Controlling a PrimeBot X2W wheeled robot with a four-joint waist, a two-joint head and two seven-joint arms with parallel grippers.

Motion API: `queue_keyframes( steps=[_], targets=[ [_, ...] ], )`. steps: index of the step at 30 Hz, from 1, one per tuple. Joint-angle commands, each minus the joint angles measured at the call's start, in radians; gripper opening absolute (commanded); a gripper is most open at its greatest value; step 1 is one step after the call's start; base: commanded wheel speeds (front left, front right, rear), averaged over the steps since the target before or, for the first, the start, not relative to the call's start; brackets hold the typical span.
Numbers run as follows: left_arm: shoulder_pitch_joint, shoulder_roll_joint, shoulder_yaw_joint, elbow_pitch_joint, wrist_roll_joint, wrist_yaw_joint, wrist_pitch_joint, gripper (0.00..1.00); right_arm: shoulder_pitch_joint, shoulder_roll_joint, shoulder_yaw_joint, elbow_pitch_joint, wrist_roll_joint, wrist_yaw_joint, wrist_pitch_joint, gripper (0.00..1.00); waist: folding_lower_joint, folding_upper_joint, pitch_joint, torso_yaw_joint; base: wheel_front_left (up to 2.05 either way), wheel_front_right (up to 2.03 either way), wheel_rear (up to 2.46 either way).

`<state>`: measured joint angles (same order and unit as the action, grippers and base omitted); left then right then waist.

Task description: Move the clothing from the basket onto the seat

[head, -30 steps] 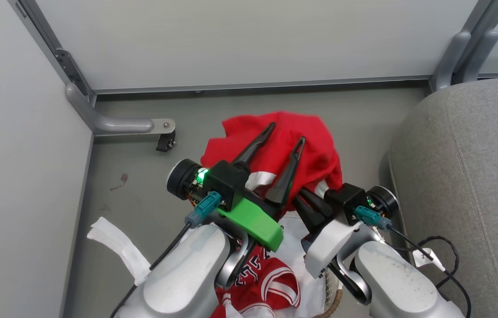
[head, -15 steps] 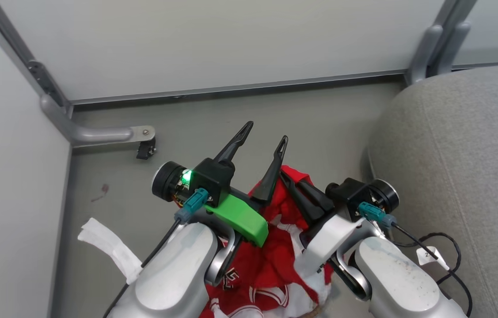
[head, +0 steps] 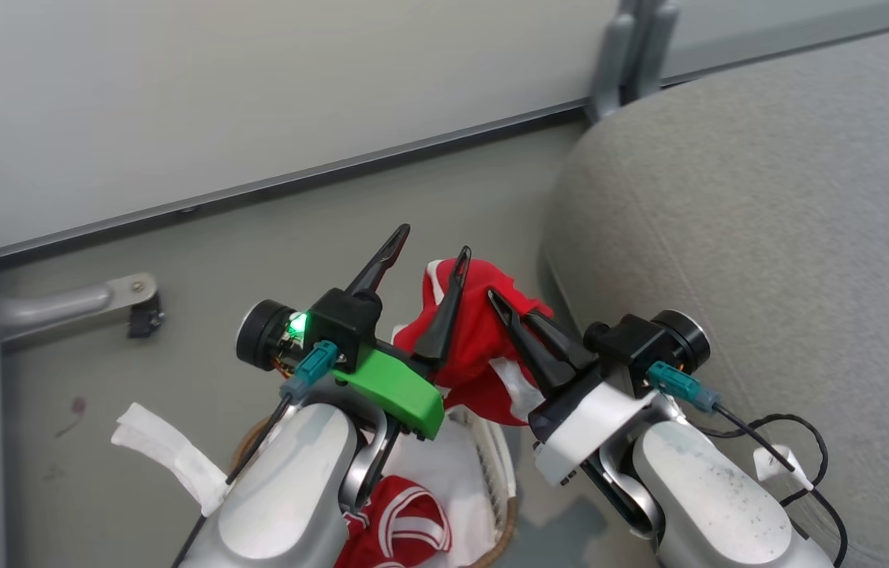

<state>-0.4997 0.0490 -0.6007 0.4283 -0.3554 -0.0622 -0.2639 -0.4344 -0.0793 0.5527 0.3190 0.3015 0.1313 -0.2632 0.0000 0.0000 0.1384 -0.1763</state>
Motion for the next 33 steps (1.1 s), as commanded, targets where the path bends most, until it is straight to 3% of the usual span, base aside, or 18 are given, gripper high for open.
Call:
queue_keyframes(
  steps=[1,13,22,26,33],
  targets=[
    [0.014,0.003,0.012,0.002,0.013,-0.008,-0.001,1.00,0.014,-0.004,-0.003,-0.011,0.005,-0.001,-0.002,0.00,0.0000,0.0000,0.001,-0.114,0.00,0.00,0.00],
    [0.051,0.004,0.120,-0.017,0.062,-0.011,-0.001,1.00,0.047,-0.003,-0.036,-0.081,0.010,-0.001,-0.002,0.00,0.0000,0.0000,0.009,-0.300,0.00,0.00,0.00],
    [0.073,0.008,0.194,-0.026,0.108,-0.031,-0.001,1.00,0.055,-0.020,-0.110,-0.152,-0.009,-0.001,-0.002,0.00,0.0000,0.0000,0.046,-0.360,0.00,0.00,0.00],
    [0.059,0.008,0.204,-0.031,0.133,-0.041,-0.001,1.00,-0.016,-0.068,-0.161,-0.171,-0.032,-0.001,-0.002,0.00,0.0000,0.0000,0.083,-0.359,0.00,0.00,0.00],
    [0.017,0.015,0.202,-0.030,0.163,-0.054,-0.001,1.00,-0.227,-0.224,-0.282,-0.150,-0.094,-0.001,-0.002,0.00,0.0000,0.0000,0.181,-0.306,0.00,0.00,0.00]
  ],
)
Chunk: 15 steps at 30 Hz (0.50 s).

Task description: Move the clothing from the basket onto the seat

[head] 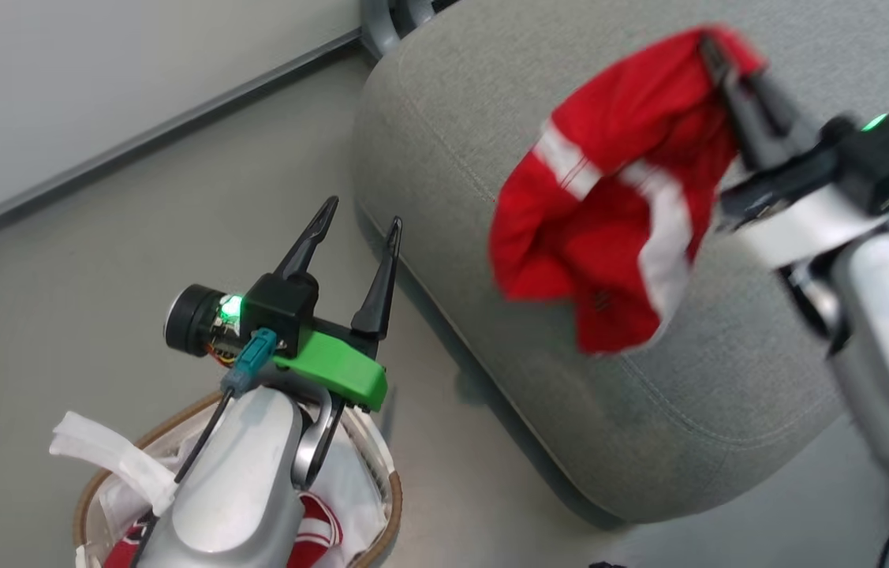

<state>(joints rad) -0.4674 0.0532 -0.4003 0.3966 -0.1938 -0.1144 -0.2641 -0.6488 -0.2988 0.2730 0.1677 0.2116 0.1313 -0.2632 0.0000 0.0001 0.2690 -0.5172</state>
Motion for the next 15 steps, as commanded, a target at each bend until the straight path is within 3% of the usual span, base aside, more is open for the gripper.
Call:
queue_keyframes(
  steps=[1,9,15],
  targets=[
    [-0.022,0.013,0.000,0.002,0.006,-0.004,-0.001,1.00,-0.042,-0.027,-0.014,0.005,-0.011,-0.001,-0.002,0.00,0.0000,-0.0001,0.064,0.043,0.00,0.00,0.00],
    [-0.083,0.020,-0.024,0.003,0.027,-0.013,-0.001,1.00,-0.268,-0.212,-0.068,0.089,-0.038,-0.001,-0.002,0.00,0.0000,-0.0001,0.183,0.120,0.00,0.00,0.00],
    [-0.133,0.017,-0.051,0.002,0.036,-0.015,-0.001,1.00,-0.363,-0.261,-0.101,0.194,-0.026,-0.001,-0.002,0.00,0.0000,-0.0001,0.265,0.162,0.00,0.00,0.00]
  ],
)
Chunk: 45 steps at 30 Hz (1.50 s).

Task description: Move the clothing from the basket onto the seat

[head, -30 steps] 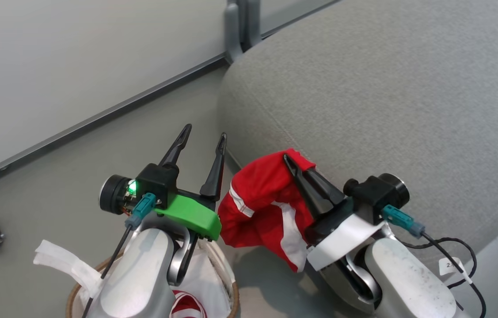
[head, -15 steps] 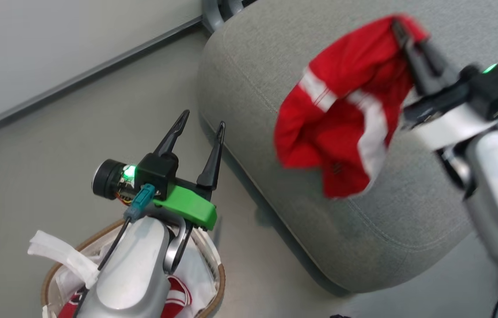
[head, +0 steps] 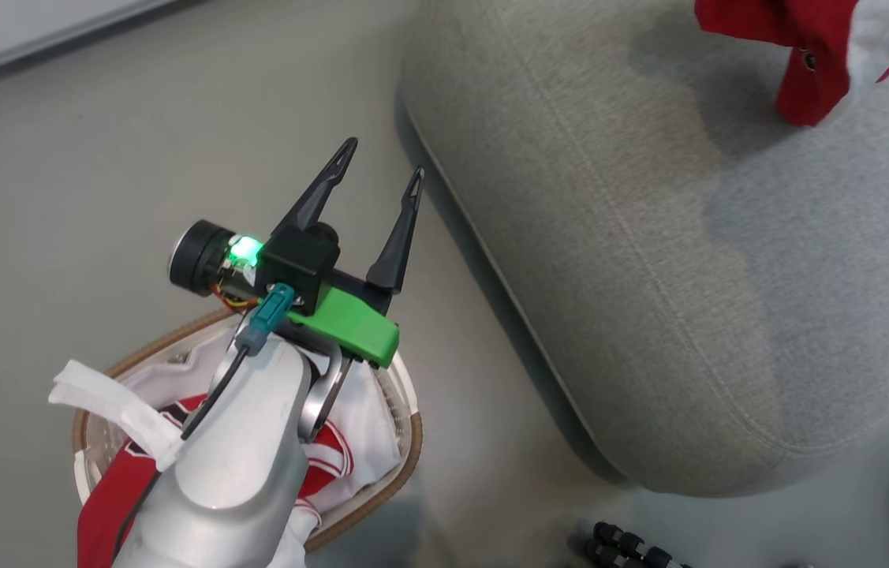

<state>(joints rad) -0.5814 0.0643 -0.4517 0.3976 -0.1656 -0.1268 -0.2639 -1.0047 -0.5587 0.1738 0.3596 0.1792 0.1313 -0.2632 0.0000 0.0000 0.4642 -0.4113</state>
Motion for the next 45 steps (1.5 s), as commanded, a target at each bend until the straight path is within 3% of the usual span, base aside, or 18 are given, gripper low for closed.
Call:
queue_keyframes(
  steps=[1,13,21,23,24,25,26,37,45],
  targets=[
    [-0.028,0.005,-0.004,0.002,0.008,-0.003,-0.001,1.00,-0.017,0.002,-0.014,0.025,0.011,-0.001,-0.002,0.00,0.0000,0.0000,0.083,0.062,0.00,0.00,0.00],
    [-0.093,0.015,-0.042,0.012,0.016,-0.005,-0.001,1.00,0.090,0.102,-0.200,0.205,-0.046,-0.001,-0.002,0.00,0.0000,0.0000,0.195,0.103,0.00,0.00,0.00],
    [-0.097,0.032,-0.029,0.016,0.015,-0.006,-0.001,1.00,0.226,0.218,-0.366,0.242,-0.086,-0.001,-0.002,0.00,0.0000,0.0000,0.212,0.090,0.00,0.00,0.00],
    [-0.097,0.032,-0.025,0.020,0.013,-0.006,-0.001,1.00,0.248,0.227,-0.388,0.250,-0.088,-0.001,-0.002,0.31,0.0000,0.0000,0.209,0.086,0.00,0.00,0.00],
    [-0.096,0.033,-0.023,0.022,0.012,-0.006,-0.001,1.00,0.259,0.235,-0.398,0.252,-0.084,-0.001,-0.002,0.52,0.0000,0.0000,0.206,0.083,0.00,0.00,0.00],
    [-0.095,0.034,-0.020,0.023,0.011,-0.006,-0.001,1.00,0.269,0.242,-0.406,0.249,-0.081,-0.001,-0.002,0.90,0.0000,0.0000,0.202,0.080,0.00,0.00,0.00],
    [-0.092,0.034,-0.018,0.025,0.009,-0.006,-0.001,1.00,0.282,0.246,-0.414,0.244,-0.077,-0.001,-0.002,1.00,0.0000,0.0000,0.196,0.077,0.00,0.00,0.00],
    [-0.032,0.018,0.002,0.025,-0.007,-0.006,-0.001,1.00,0.412,0.295,-0.459,0.067,-0.062,-0.001,-0.002,1.00,0.0000,0.0000,0.086,0.056,0.00,0.00,0.00],
    [0.022,0.002,0.029,0.015,-0.020,-0.004,-0.001,1.00,0.435,0.292,-0.362,-0.091,-0.033,-0.001,-0.002,1.00,0.0000,0.0000,-0.010,0.085,0.00,0.00,0.00]
  ],
)
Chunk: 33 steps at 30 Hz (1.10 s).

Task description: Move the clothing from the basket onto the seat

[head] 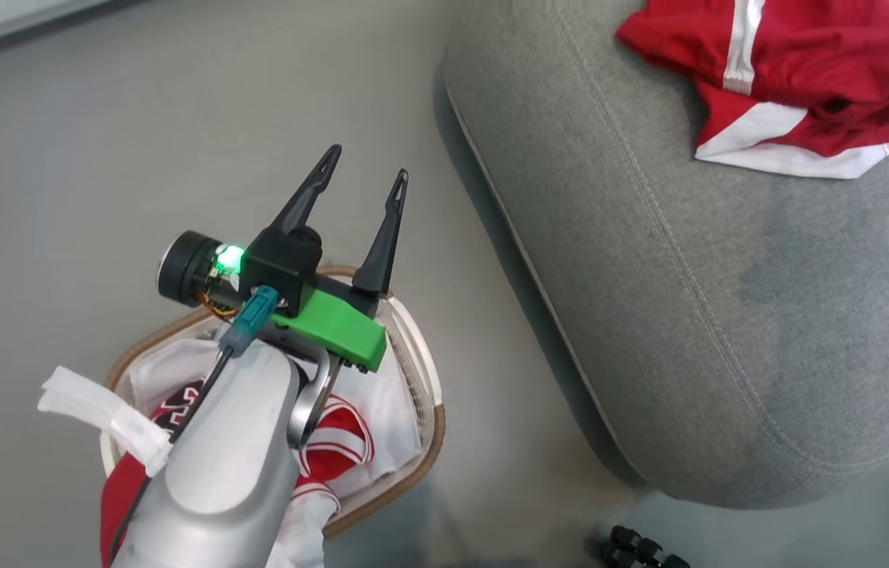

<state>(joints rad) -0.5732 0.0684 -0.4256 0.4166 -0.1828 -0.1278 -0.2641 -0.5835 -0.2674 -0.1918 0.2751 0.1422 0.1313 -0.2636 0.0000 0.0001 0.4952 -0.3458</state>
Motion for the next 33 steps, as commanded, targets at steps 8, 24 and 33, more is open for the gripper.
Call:
queue_keyframes(
  steps=[8,24,33],
  targets=[
    [0.076,-0.011,0.047,-0.020,-0.012,0.014,-0.001,1.00,0.015,0.023,0.147,-0.079,0.042,-0.001,-0.002,1.00,0.0000,-0.0001,-0.117,0.098,0.00,0.00,0.00],
    [0.193,-0.017,0.188,-0.038,-0.012,0.075,-0.001,1.00,0.122,0.095,0.243,-0.007,0.059,-0.001,-0.001,1.00,0.0000,-0.0001,-0.232,0.270,0.00,0.00,0.00],
    [0.277,-0.017,0.256,-0.035,-0.020,0.092,0.000,1.00,0.202,0.125,0.246,0.049,0.053,-0.001,-0.001,1.00,0.0000,-0.0001,-0.294,0.308,0.00,0.00,0.00]
  ],
)
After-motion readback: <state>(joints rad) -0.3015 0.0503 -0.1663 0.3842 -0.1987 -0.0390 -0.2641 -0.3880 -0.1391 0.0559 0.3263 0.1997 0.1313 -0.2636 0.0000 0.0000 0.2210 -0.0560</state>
